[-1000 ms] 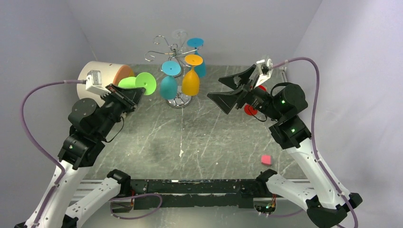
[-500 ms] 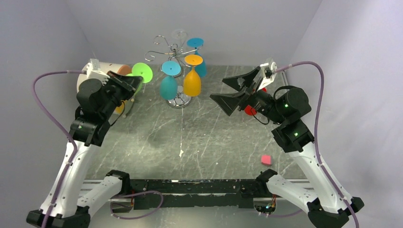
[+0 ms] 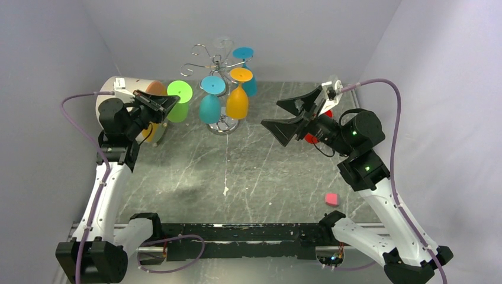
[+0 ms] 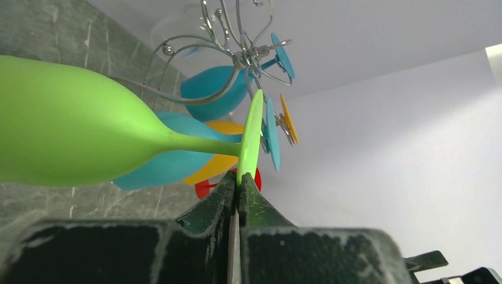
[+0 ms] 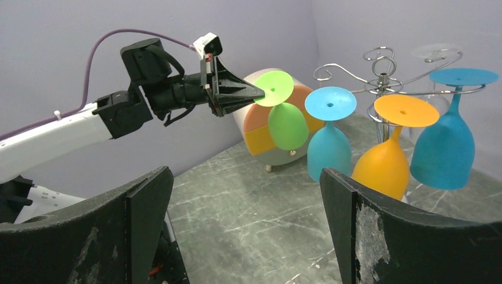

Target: Place the wine glass upside down on the wine glass rack

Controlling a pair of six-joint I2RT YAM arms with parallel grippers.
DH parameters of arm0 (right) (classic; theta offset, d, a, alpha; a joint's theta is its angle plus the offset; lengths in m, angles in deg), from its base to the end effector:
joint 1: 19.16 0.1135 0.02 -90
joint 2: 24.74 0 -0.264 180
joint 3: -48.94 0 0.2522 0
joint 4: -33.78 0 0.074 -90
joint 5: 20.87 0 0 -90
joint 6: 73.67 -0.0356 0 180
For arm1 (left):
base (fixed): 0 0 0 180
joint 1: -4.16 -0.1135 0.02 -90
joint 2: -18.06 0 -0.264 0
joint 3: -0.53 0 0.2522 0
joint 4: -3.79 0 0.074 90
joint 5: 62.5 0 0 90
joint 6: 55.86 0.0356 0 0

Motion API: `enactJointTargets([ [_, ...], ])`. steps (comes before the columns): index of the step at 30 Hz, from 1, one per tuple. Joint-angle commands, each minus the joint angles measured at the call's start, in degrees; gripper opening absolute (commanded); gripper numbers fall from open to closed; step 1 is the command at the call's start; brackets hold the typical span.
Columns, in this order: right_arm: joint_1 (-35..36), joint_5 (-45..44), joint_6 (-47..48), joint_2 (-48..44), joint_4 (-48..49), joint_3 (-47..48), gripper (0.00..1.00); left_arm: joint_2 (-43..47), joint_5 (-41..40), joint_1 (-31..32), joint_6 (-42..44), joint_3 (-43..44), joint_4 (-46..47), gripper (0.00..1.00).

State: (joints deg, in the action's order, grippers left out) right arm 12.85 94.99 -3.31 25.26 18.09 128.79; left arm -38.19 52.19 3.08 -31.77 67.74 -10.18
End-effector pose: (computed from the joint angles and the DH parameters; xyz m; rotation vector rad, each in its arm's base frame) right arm 0.1375 0.1043 0.4672 -0.5492 1.3190 1.0496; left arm 0.2274 -0.0106 0.3754 -0.6534 1.6367 -1.1964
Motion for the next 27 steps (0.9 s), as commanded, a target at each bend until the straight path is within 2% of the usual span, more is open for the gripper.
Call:
enactJointTargets([
  [1,0.2,-1.0,1.1,-0.3,0.4,-0.6,1.00,0.2,4.7,-0.6,-2.6,0.0,8.4,0.07],
  [10,0.2,-0.5,0.4,-0.2,1.0,-0.9,1.00,-6.7,7.3,-0.6,-6.6,0.0,15.0,0.07],
  [17,0.2,-0.7,0.1,-0.4,0.6,-0.8,1.00,-9.9,6.3,-0.5,-8.1,2.4,18.5,0.07],
  [27,0.3,-0.7,-0.1,0.0,1.3,-1.7,1.00,-16.5,6.8,1.7,-8.9,9.0,17.9,0.07],
])
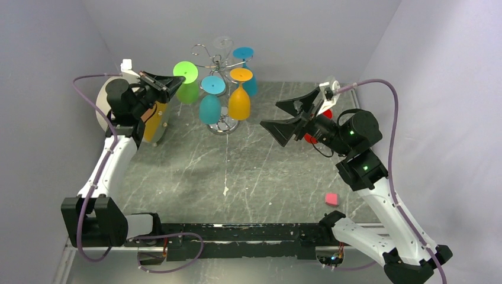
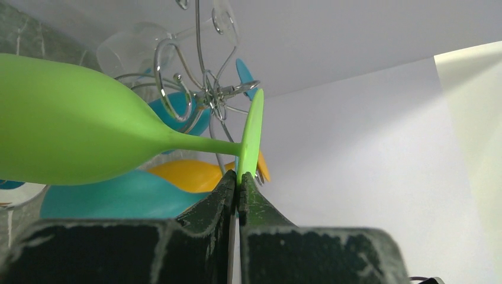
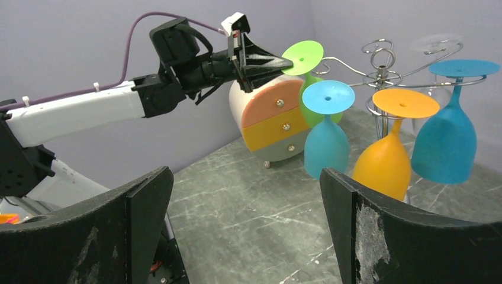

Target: Place the wine glass upside down on the wine glass rack

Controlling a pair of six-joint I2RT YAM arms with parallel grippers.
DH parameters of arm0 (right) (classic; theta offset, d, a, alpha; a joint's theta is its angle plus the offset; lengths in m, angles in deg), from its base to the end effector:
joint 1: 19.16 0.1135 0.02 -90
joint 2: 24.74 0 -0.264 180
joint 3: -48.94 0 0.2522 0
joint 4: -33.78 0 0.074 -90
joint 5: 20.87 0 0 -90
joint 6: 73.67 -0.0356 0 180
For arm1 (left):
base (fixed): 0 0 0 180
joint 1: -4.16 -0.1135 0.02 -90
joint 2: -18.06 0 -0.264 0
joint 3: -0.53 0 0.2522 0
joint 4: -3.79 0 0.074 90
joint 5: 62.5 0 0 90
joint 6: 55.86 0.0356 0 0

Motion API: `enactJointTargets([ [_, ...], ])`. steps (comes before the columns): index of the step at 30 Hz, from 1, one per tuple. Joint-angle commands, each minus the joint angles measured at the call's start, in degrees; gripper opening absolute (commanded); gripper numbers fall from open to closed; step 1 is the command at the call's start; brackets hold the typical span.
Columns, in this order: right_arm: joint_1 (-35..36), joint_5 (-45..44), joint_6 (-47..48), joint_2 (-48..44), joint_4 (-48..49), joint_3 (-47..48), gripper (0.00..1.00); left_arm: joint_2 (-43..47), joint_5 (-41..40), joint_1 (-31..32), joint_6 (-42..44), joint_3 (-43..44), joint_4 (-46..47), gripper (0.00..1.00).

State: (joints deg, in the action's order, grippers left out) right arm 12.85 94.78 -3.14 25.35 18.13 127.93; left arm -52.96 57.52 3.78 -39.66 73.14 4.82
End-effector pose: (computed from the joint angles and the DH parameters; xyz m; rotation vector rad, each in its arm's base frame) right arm 0.1400 0.1057 0.4622 -0.5478 1.3351 1.0451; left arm 0.2911 -0.0159 0.3749 -0.6247 1.5930 -1.3850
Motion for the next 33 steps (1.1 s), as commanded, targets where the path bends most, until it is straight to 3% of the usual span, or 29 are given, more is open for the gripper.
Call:
enactJointTargets([
  [1,0.2,-0.7,0.0,-0.1,1.4,-1.0,1.00,-2.0,1.0,1.4,-0.4,4.0,2.9,0.07],
  [33,0.2,-2.2,1.0,-0.6,0.1,-0.9,1.00,-8.0,-5.7,3.8,3.1,9.1,1.5,0.07],
])
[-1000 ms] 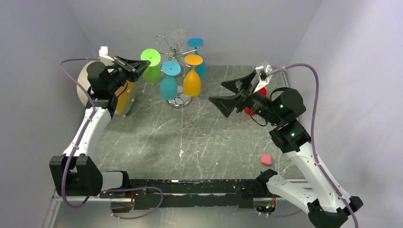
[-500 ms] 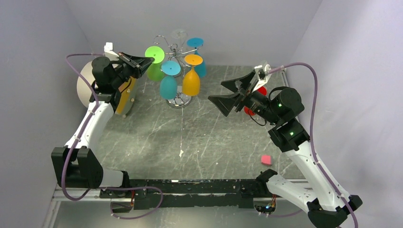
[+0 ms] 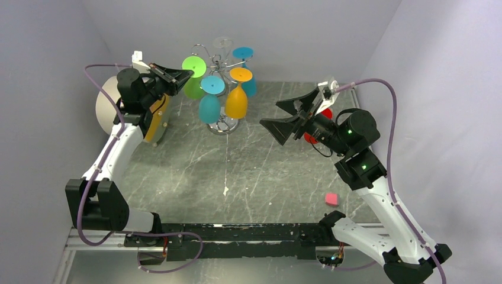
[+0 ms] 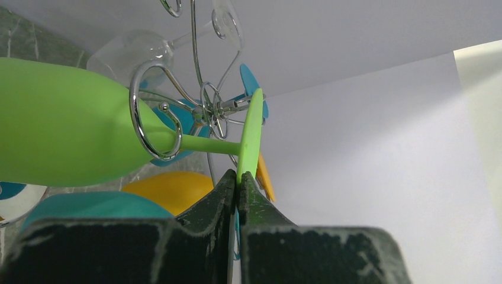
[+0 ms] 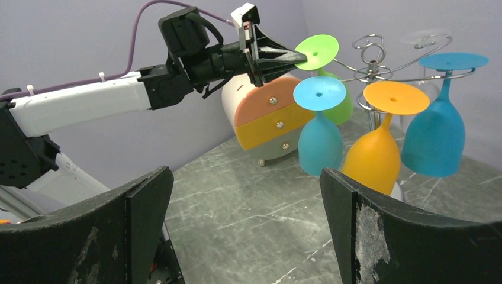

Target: Place the wine glass upside down on the wine glass rack

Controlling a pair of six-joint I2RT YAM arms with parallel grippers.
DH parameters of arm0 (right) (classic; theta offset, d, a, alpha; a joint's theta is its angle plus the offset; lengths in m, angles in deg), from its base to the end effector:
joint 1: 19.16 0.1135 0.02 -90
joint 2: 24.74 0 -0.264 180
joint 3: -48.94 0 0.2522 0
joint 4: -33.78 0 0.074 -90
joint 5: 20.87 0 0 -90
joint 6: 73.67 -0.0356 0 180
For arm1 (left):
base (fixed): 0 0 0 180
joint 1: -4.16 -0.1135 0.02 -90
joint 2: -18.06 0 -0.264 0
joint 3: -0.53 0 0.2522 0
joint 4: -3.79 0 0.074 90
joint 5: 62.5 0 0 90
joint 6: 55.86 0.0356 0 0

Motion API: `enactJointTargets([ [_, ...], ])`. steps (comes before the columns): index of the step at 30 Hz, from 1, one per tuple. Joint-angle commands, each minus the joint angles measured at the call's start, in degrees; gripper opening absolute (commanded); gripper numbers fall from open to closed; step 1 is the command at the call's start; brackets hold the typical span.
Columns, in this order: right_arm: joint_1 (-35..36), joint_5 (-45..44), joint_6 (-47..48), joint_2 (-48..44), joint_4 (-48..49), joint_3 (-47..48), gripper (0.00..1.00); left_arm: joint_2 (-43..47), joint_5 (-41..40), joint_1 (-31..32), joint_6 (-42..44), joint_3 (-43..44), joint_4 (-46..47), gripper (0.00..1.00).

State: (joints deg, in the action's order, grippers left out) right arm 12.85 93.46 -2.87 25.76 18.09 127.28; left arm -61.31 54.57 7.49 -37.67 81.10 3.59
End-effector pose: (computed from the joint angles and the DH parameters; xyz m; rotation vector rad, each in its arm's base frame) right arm 0.1441 0.1074 0.4574 -0.5303 1.3567 1.0267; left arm 0.3276 -0.0353 0.3801 -0.6069 1.6254 -1.3671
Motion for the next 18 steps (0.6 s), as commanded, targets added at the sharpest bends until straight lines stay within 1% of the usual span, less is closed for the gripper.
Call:
enactJointTargets([
  [1,0.3,-0.8,0.7,-0.9,0.2,-0.2,1.00,0.2,-2.9,0.1,1.3,1.4,2.6,0.07],
  [6,0.3,-1.0,1.0,-1.1,-0.2,-0.1,1.00,-0.8,-2.8,0.1,1.0,2.7,2.7,0.07],
  [11,0.3,-1.1,1.1,-1.3,0.0,-0.3,1.00,-0.1,-6.8,0.2,1.2,2.3,2.2,0.07],
  [18,0.3,-1.3,1.4,-1.4,-0.4,-0.2,1.00,-0.3,-8.7,0.2,2.6,3.8,0.3,0.07],
])
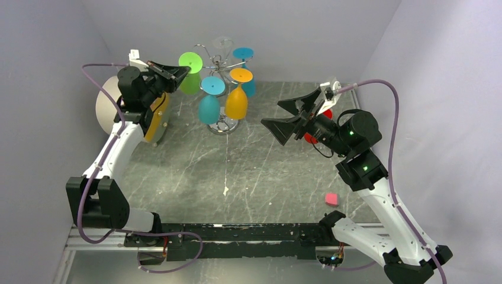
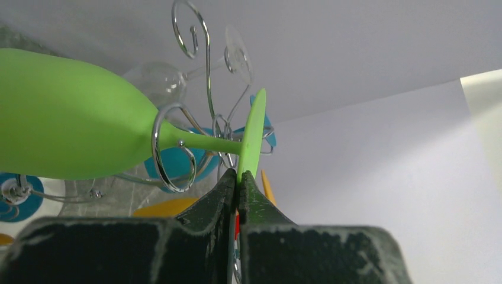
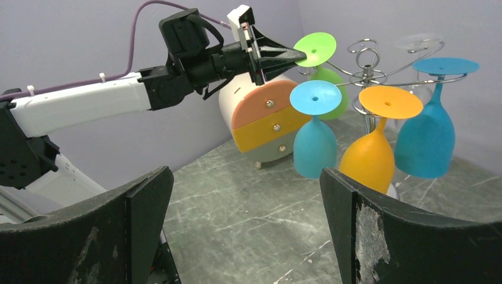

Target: Place the wine glass upside down on the wine glass rack

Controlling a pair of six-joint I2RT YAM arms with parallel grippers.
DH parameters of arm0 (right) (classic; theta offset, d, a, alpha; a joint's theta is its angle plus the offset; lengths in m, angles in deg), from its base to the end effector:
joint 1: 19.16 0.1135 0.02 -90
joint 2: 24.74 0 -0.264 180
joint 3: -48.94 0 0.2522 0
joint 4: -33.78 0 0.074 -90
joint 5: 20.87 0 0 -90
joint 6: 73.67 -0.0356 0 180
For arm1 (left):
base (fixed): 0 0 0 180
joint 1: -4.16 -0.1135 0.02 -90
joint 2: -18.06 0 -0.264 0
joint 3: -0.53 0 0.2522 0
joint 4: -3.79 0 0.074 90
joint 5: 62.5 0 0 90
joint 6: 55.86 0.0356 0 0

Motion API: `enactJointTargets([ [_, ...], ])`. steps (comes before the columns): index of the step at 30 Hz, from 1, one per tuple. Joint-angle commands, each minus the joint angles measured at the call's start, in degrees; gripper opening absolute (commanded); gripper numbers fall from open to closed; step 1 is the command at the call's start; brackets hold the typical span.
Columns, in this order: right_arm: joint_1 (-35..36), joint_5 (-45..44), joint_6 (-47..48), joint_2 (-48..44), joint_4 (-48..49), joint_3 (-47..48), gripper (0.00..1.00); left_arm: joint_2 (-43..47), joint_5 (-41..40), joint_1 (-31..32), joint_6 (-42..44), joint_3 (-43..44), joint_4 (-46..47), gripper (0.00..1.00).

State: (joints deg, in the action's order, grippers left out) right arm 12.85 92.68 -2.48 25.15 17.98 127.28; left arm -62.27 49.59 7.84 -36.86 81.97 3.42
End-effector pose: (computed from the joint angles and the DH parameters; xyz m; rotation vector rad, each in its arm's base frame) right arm 0.1415 0.1052 0.4589 -0.5223 1.3467 1.0125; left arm 0.3332 -0.0348 0.3800 -0.6574 1.5890 -1.2983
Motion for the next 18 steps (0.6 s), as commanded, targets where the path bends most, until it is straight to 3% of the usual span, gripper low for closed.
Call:
enactJointTargets([
  [1,0.3,-0.6,1.1,-0.9,-0.3,-0.2,1.00,0.7,-4.4,-0.2,2.1,2.9,0.1,0.07],
  [18,0.2,-0.8,1.6,-1.2,-0.8,-0.2,1.00,3.8,-7.9,-0.2,5.1,2.9,-4.1,0.09],
])
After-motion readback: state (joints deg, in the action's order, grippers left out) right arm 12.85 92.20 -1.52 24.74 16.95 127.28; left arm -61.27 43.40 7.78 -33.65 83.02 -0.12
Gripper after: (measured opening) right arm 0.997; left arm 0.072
